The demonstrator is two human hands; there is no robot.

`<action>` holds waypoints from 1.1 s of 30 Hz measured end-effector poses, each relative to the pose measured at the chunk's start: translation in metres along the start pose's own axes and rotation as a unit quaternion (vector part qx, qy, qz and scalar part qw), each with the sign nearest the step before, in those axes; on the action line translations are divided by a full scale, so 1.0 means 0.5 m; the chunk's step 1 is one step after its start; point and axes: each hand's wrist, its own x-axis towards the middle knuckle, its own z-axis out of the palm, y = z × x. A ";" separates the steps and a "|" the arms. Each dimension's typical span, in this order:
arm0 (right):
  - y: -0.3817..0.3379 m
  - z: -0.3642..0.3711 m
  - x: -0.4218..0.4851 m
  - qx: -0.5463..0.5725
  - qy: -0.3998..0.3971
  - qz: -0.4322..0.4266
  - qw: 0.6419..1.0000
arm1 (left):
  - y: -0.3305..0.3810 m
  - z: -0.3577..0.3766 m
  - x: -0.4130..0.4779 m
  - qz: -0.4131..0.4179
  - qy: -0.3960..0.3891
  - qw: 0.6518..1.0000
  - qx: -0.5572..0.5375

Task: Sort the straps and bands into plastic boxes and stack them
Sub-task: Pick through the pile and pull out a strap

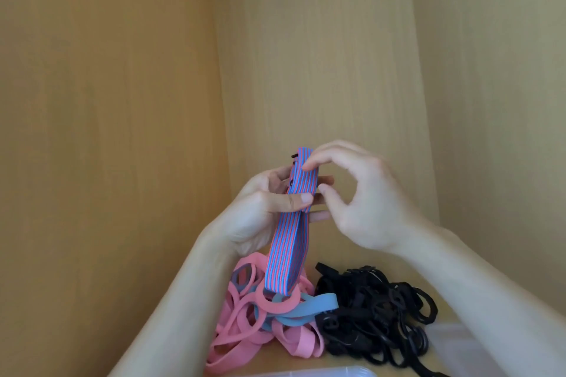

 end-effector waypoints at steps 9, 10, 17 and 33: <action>0.016 -0.029 0.006 0.087 -0.065 0.217 0.970 | 0.003 0.020 -0.005 -0.035 -0.035 0.997 0.058; 0.015 -0.028 0.005 0.111 -0.078 0.227 0.964 | 0.006 0.021 -0.007 -0.042 -0.042 0.997 0.053; 0.014 -0.024 0.007 0.143 -0.096 0.264 0.949 | -0.001 0.018 -0.008 -0.073 -0.064 0.994 0.046; 0.028 -0.041 0.002 0.227 -0.080 0.268 0.933 | -0.020 0.016 0.005 -0.099 -0.045 0.984 0.141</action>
